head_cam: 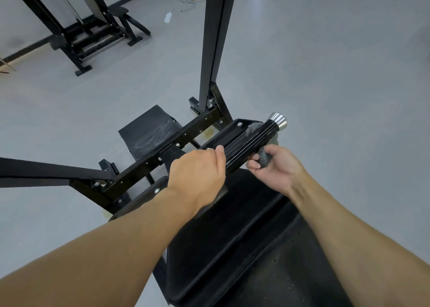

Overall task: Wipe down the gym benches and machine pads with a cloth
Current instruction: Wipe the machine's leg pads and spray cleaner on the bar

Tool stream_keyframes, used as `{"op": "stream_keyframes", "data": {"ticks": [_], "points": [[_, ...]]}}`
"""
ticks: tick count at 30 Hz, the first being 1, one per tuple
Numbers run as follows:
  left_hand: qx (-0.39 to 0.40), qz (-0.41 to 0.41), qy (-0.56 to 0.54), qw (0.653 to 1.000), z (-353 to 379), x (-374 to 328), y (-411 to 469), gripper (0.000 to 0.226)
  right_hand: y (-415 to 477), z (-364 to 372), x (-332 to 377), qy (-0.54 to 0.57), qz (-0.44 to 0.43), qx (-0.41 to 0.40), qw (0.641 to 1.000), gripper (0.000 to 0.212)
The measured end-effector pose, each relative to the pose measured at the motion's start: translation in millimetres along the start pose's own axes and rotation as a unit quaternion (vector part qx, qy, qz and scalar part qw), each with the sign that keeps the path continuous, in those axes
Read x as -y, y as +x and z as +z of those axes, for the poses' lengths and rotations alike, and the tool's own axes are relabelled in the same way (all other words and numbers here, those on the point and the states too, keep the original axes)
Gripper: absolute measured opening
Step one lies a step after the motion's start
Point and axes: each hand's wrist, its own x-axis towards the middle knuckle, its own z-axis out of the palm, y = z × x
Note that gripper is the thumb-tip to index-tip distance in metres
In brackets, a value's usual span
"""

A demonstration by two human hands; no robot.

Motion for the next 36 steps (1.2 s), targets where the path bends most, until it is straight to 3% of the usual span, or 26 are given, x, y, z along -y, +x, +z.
{"op": "stream_keyframes", "data": {"ticks": [5,8,13,15,17,20,22,24,27,29,31,33,34,36], "points": [[-0.022,0.011,-0.009,1.0,0.2,-2.9,0.3,0.048,-3.1,-3.8,-13.0,-0.037,0.014,0.017,0.999,0.034],[-0.04,0.003,-0.016,0.999,-0.2,-3.7,-1.8,0.053,-22.5,1.4,-28.6,-0.119,0.018,0.009,0.993,0.029],[-0.058,0.034,-0.149,0.987,-9.5,9.7,-21.9,0.045,-69.6,3.8,-65.5,-0.319,0.05,-0.001,0.947,0.028],[-0.054,0.027,-0.179,0.982,-12.7,32.7,-42.0,0.043,-85.4,0.1,-74.8,-0.293,0.001,-0.034,0.955,0.034],[-0.03,0.003,-0.172,0.985,-18.0,64.1,-66.5,0.042,-102.5,0.7,-85.9,-0.212,-0.049,-0.071,0.973,0.034],[0.027,-0.048,-0.156,0.986,-27.2,112.5,-102.7,0.035,-128.3,11.5,-112.6,-0.172,-0.088,-0.065,0.979,0.031],[0.088,-0.079,-0.149,0.982,-32.8,138.4,-127.7,0.026,-144.4,25.7,-138.6,-0.197,-0.091,-0.06,0.974,0.031],[0.171,-0.091,-0.142,0.971,-33.8,156.5,-148.4,0.033,-154.0,40.8,-164.9,-0.281,-0.118,-0.079,0.949,0.028],[0.248,-0.101,-0.137,0.954,-31.0,172.8,-167.7,0.051,-152.2,63.8,-196.7,-0.446,-0.23,-0.071,0.862,0.02],[0.279,-0.087,-0.097,0.952,-25.1,177.6,-175.9,0.055,-143.4,79.9,-207.9,-0.553,-0.327,-0.08,0.762,0.03],[0.286,-0.079,-0.074,0.952,-18.0,178.3,-181.9,0.048,-128.1,87.5,-211.5,-0.674,-0.405,-0.097,0.61,0.039],[0.27,-0.079,-0.094,0.955,-11.0,181.0,-183.2,0.038,-110.6,85.0,-218.3,-0.794,-0.406,-0.113,0.437,0.037],[0.265,-0.084,-0.1,0.955,-9.6,178.5,-181.7,0.034,-106.1,83.0,-219.6,-0.828,-0.382,-0.125,0.392,0.036],[0.253,-0.096,-0.108,0.957,-6.2,175.7,-179.4,0.027,-102.3,85.3,-229.8,-0.843,-0.335,-0.154,0.392,0.033]]}}
